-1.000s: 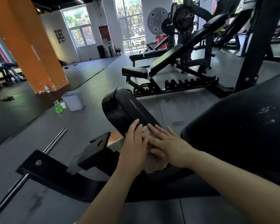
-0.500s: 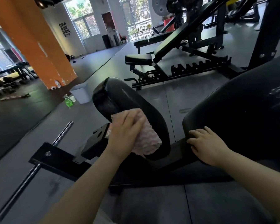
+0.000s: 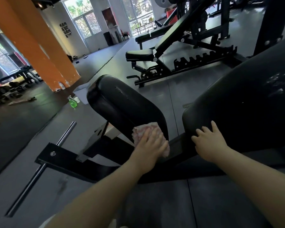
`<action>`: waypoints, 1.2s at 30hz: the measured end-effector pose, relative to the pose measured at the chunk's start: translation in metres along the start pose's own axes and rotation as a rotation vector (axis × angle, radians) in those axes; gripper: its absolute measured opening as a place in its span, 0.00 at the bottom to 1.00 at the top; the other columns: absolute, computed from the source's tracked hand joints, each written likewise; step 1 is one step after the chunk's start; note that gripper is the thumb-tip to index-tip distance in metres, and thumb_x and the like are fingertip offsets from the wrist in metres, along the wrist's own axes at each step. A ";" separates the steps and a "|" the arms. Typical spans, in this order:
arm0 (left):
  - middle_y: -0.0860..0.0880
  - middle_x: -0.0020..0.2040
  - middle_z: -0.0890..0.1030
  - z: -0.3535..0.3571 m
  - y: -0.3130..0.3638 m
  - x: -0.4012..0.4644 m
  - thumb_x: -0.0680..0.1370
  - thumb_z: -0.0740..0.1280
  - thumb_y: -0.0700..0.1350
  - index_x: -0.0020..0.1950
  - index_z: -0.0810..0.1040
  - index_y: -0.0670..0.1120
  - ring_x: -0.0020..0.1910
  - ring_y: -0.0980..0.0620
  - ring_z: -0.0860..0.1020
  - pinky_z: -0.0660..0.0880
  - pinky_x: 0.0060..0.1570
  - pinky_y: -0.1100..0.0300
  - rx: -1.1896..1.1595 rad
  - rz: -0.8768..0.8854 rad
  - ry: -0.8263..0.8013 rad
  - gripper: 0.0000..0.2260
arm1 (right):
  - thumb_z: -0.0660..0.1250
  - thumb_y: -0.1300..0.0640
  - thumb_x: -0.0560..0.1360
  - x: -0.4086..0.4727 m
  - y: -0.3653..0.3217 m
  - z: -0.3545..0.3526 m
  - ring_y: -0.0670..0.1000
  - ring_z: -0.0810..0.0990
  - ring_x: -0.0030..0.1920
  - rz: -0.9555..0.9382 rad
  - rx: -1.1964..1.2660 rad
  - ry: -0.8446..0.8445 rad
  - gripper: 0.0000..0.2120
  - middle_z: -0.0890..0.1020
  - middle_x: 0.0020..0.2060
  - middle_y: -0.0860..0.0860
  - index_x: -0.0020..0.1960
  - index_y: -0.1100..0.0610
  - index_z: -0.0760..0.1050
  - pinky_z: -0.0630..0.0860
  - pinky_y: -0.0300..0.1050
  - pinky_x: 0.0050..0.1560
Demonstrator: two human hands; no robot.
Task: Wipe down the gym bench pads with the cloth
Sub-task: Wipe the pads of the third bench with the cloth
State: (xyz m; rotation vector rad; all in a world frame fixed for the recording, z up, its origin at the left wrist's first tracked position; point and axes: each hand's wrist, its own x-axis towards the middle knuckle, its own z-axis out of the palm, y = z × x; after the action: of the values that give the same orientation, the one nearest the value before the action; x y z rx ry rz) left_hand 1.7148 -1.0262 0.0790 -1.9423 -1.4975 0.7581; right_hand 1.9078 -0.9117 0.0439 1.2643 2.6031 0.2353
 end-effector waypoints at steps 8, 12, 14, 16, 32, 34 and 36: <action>0.39 0.71 0.68 -0.006 -0.016 -0.005 0.72 0.65 0.52 0.73 0.65 0.46 0.71 0.34 0.62 0.41 0.70 0.36 0.097 0.039 -0.003 0.30 | 0.50 0.51 0.82 -0.002 0.001 0.005 0.60 0.52 0.75 -0.022 -0.028 0.000 0.22 0.57 0.75 0.57 0.76 0.52 0.57 0.39 0.67 0.71; 0.32 0.75 0.51 -0.005 0.034 0.036 0.82 0.52 0.50 0.75 0.48 0.36 0.73 0.31 0.49 0.37 0.65 0.34 0.274 0.010 -0.230 0.28 | 0.51 0.50 0.82 -0.004 0.005 0.011 0.59 0.47 0.76 -0.041 -0.049 0.019 0.25 0.51 0.77 0.57 0.77 0.52 0.51 0.36 0.69 0.69; 0.31 0.74 0.52 0.003 0.050 0.063 0.82 0.51 0.52 0.75 0.48 0.35 0.73 0.30 0.51 0.44 0.68 0.34 0.358 0.030 -0.308 0.29 | 0.51 0.49 0.82 -0.005 0.005 0.015 0.59 0.46 0.76 -0.048 -0.063 0.034 0.26 0.49 0.77 0.57 0.78 0.52 0.49 0.35 0.70 0.68; 0.31 0.75 0.50 0.009 0.056 0.089 0.82 0.51 0.55 0.76 0.47 0.36 0.73 0.30 0.50 0.47 0.70 0.34 0.365 0.007 -0.417 0.31 | 0.51 0.49 0.82 -0.005 0.005 0.019 0.60 0.46 0.76 -0.063 -0.066 0.056 0.26 0.49 0.77 0.58 0.78 0.53 0.49 0.34 0.70 0.68; 0.37 0.76 0.51 0.039 0.047 0.165 0.76 0.56 0.64 0.77 0.51 0.45 0.73 0.30 0.47 0.42 0.66 0.29 0.463 0.001 -0.621 0.36 | 0.45 0.46 0.82 -0.010 0.006 0.019 0.61 0.45 0.76 -0.087 -0.015 0.094 0.27 0.49 0.77 0.59 0.77 0.54 0.49 0.21 0.70 0.56; 0.36 0.76 0.51 0.041 0.058 0.151 0.77 0.57 0.63 0.77 0.53 0.44 0.73 0.29 0.47 0.43 0.65 0.28 0.528 0.062 -0.603 0.35 | 0.46 0.46 0.82 -0.011 0.007 0.016 0.60 0.45 0.76 -0.084 -0.013 0.100 0.26 0.50 0.77 0.58 0.77 0.54 0.49 0.22 0.70 0.57; 0.34 0.74 0.54 0.037 0.066 0.131 0.77 0.59 0.59 0.76 0.56 0.42 0.72 0.27 0.50 0.46 0.65 0.28 0.538 0.093 -0.545 0.33 | 0.46 0.46 0.82 -0.011 0.009 0.014 0.59 0.47 0.77 -0.086 -0.012 0.110 0.26 0.51 0.77 0.57 0.77 0.52 0.50 0.26 0.71 0.62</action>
State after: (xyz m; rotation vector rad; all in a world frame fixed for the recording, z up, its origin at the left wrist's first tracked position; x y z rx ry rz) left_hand 1.7592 -0.9099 -0.0066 -1.4608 -1.2964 1.6397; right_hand 1.9249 -0.9142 0.0345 1.1637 2.7367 0.3136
